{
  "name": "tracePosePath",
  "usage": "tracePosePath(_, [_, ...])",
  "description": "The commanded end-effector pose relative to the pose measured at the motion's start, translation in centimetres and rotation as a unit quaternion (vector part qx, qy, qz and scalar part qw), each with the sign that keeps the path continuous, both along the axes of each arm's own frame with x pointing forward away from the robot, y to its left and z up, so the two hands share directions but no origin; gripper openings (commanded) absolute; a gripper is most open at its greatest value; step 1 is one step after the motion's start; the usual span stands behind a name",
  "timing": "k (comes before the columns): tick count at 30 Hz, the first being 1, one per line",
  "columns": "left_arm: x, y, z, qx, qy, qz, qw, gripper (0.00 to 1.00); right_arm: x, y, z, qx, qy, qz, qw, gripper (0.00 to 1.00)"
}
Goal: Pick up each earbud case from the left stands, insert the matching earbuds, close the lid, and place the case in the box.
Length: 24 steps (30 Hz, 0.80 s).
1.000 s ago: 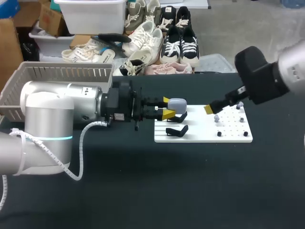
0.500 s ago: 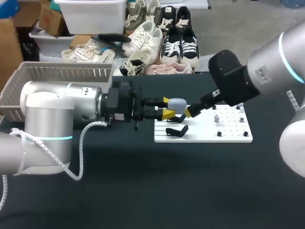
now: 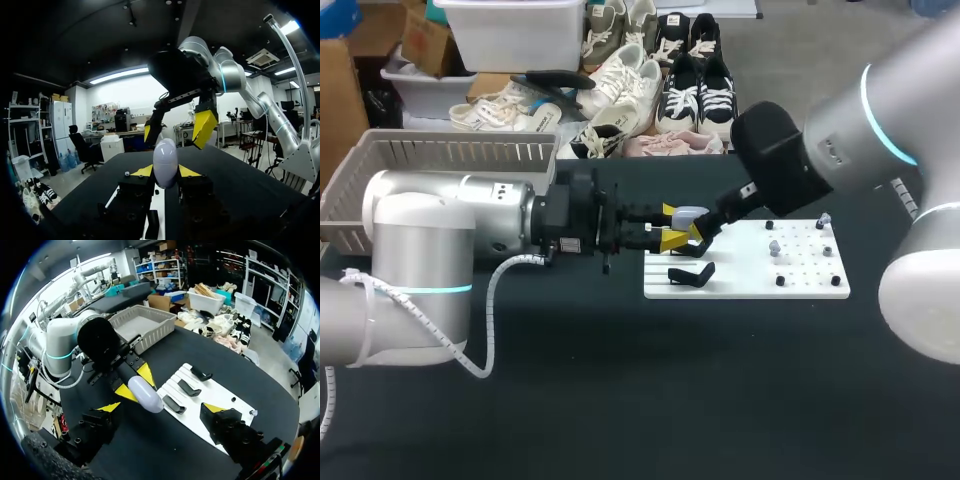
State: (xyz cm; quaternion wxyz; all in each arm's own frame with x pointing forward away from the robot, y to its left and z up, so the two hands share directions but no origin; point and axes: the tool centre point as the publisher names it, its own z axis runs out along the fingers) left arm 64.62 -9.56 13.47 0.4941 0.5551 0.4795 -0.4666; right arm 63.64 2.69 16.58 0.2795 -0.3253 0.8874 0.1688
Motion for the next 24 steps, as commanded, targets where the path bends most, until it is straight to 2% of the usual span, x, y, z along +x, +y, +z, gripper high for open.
tracePosePath(1, [0.03, 0.00, -0.07, -0.002, -0.001, 0.000, 1.000, 0.00, 0.34, 0.35, -0.16, -0.023, -0.014, -0.024, 0.999, 1.00])
tracePosePath(24, [0.03, 0.00, -0.07, -0.002, -0.001, 0.000, 1.000, 0.00, 1.17, 0.07, -0.93, -0.035, -0.006, -0.033, 0.999, 1.00])
